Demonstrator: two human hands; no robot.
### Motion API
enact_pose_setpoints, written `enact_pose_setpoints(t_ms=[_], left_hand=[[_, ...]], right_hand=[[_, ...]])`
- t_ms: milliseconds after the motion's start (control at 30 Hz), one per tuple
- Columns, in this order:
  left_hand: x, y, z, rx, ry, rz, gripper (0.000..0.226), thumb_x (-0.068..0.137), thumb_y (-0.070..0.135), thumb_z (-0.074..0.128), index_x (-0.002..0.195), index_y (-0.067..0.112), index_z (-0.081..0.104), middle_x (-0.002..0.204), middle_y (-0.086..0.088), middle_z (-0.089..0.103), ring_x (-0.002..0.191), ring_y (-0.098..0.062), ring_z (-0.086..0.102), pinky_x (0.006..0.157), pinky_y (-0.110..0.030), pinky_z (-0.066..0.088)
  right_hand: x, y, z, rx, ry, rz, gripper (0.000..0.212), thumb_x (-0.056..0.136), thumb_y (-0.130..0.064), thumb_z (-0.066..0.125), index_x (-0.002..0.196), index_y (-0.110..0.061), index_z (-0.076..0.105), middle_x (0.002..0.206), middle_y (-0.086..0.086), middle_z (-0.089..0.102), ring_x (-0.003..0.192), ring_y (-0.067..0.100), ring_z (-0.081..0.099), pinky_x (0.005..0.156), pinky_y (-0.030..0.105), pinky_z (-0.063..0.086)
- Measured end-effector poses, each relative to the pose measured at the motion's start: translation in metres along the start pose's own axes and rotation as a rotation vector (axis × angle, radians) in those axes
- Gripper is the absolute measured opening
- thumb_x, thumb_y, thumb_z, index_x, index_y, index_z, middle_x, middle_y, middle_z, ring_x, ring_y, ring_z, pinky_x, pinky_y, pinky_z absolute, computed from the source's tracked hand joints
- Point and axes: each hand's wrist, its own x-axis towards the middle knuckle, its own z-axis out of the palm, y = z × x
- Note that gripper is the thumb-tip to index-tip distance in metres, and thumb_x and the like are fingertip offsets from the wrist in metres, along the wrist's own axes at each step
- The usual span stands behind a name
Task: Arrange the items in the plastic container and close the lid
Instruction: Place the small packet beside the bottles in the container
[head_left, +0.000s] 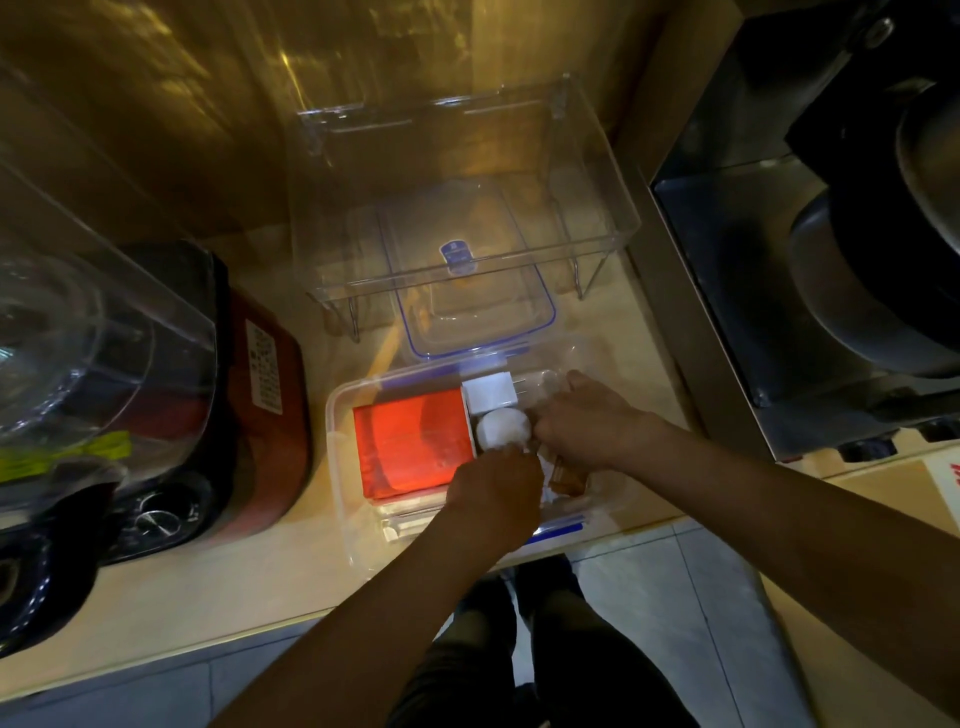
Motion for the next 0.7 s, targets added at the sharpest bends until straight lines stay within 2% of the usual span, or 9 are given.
enact_pose_setpoints(t_ms=[67, 167, 367, 467, 567, 700], left_hand=[[0.003, 0.004, 0.0, -0.103, 0.037, -0.037, 0.037, 0.094, 0.02, 0.05, 0.129, 0.007, 0.046, 0.129, -0.014, 0.057, 0.114, -0.03, 0.058, 0.094, -0.039, 0.048], [0.007, 0.006, 0.003, -0.127, 0.041, -0.071, 0.039, 0.093, 0.023, 0.051, 0.129, 0.007, 0.046, 0.13, -0.014, 0.057, 0.116, -0.029, 0.057, 0.094, -0.038, 0.047], [0.01, 0.003, 0.006, -0.135, -0.042, -0.029, 0.041, 0.096, 0.027, 0.046, 0.132, 0.007, 0.043, 0.133, -0.013, 0.055, 0.117, -0.029, 0.056, 0.097, -0.037, 0.046], [0.011, 0.005, 0.004, -0.064, -0.089, 0.012, 0.044, 0.098, 0.026, 0.041, 0.135, 0.002, 0.042, 0.137, -0.016, 0.051, 0.123, -0.031, 0.051, 0.103, -0.039, 0.042], [0.011, 0.008, 0.002, -0.026, -0.119, 0.027, 0.04, 0.098, 0.02, 0.041, 0.132, 0.001, 0.044, 0.135, -0.017, 0.052, 0.12, -0.031, 0.052, 0.101, -0.038, 0.042], [0.009, 0.005, -0.001, -0.071, -0.142, 0.004, 0.034, 0.096, 0.019, 0.045, 0.124, 0.002, 0.05, 0.127, -0.016, 0.057, 0.112, -0.03, 0.058, 0.094, -0.036, 0.046]], right_hand=[[-0.001, 0.002, -0.003, 0.073, 0.015, -0.013, 0.023, 0.088, -0.016, 0.05, 0.107, -0.014, 0.063, 0.117, 0.009, 0.065, 0.11, 0.028, 0.054, 0.098, 0.037, 0.031], [-0.004, 0.005, -0.007, -0.022, 0.105, -0.064, 0.019, 0.087, -0.016, 0.05, 0.095, -0.018, 0.066, 0.107, 0.007, 0.068, 0.103, 0.028, 0.058, 0.094, 0.039, 0.03], [-0.012, 0.013, -0.005, 0.042, 0.152, -0.169, 0.021, 0.086, -0.017, 0.052, 0.101, -0.022, 0.065, 0.111, 0.001, 0.067, 0.11, 0.022, 0.056, 0.095, 0.035, 0.028], [-0.009, 0.016, -0.006, 0.056, 0.125, -0.168, 0.021, 0.088, -0.018, 0.052, 0.105, -0.022, 0.064, 0.113, 0.003, 0.067, 0.11, 0.024, 0.056, 0.097, 0.036, 0.029], [-0.002, 0.007, -0.004, -0.02, 0.086, -0.17, 0.022, 0.091, -0.026, 0.05, 0.106, -0.021, 0.065, 0.114, 0.006, 0.067, 0.109, 0.027, 0.057, 0.1, 0.038, 0.031], [0.003, -0.002, 0.003, 0.213, -0.006, -0.062, 0.021, 0.089, -0.018, 0.05, 0.101, -0.011, 0.066, 0.108, 0.017, 0.065, 0.107, 0.033, 0.055, 0.097, 0.042, 0.035]])
